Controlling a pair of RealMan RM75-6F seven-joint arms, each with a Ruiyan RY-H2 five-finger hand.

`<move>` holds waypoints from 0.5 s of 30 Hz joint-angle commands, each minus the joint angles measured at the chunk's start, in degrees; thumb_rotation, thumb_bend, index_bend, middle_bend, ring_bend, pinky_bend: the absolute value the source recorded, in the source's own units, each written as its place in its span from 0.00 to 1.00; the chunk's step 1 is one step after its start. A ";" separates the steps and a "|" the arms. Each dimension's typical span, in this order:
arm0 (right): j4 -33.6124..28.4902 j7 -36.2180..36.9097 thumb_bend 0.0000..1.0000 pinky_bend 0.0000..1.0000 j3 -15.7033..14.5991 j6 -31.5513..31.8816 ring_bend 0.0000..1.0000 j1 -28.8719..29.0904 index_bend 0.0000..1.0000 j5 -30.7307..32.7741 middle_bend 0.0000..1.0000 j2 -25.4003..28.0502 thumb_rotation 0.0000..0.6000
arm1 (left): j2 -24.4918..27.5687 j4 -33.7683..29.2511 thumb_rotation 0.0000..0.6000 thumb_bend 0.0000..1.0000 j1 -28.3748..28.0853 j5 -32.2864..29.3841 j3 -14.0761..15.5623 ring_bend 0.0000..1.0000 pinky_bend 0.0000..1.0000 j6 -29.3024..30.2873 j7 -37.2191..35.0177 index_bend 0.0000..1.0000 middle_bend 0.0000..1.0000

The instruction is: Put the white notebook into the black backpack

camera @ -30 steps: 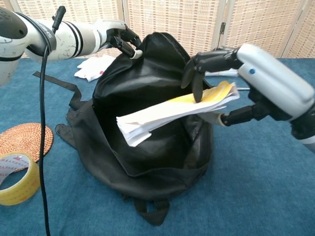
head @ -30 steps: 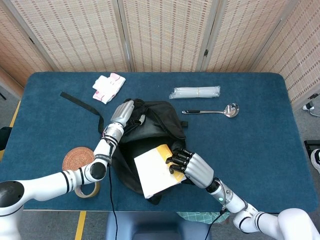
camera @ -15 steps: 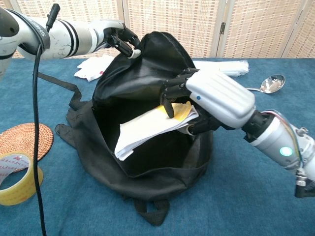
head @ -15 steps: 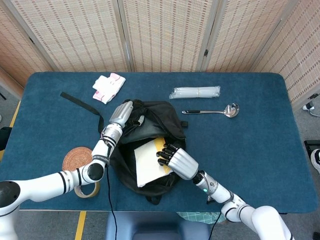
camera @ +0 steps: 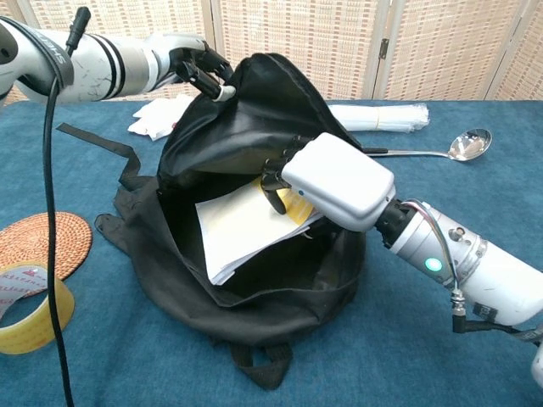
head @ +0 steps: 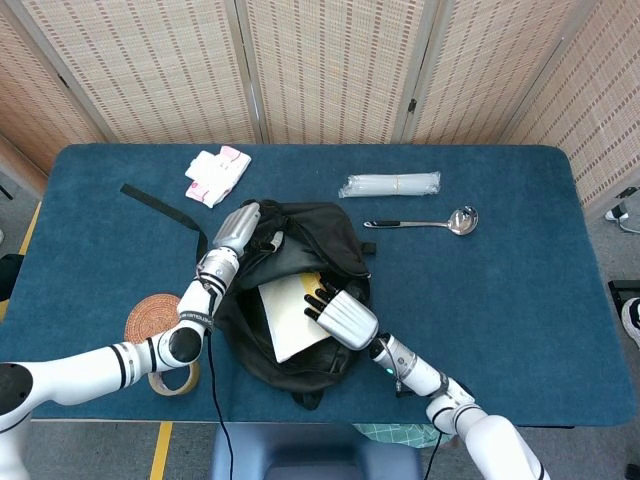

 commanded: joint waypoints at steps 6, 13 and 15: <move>2.92 -5.02 0.62 0.29 -0.50 -3.36 0.49 1.93 0.81 2.22 0.45 -2.84 1.00 | 0.33 -0.64 1.00 0.69 0.13 0.59 0.22 0.18 0.00 -0.01 -0.48 0.63 0.26; 3.62 -8.84 0.62 0.22 -0.65 -6.15 0.47 2.41 0.77 3.99 0.41 -3.52 1.00 | 1.10 -1.71 1.00 0.69 0.54 1.13 0.51 0.18 0.00 -0.16 -1.04 0.63 0.26; 3.17 -9.67 0.62 0.19 -0.66 -6.86 0.43 2.08 0.68 4.59 0.36 -3.31 1.00 | 1.29 -1.98 1.00 0.69 0.68 1.31 0.63 0.17 0.00 -0.04 -1.15 0.63 0.26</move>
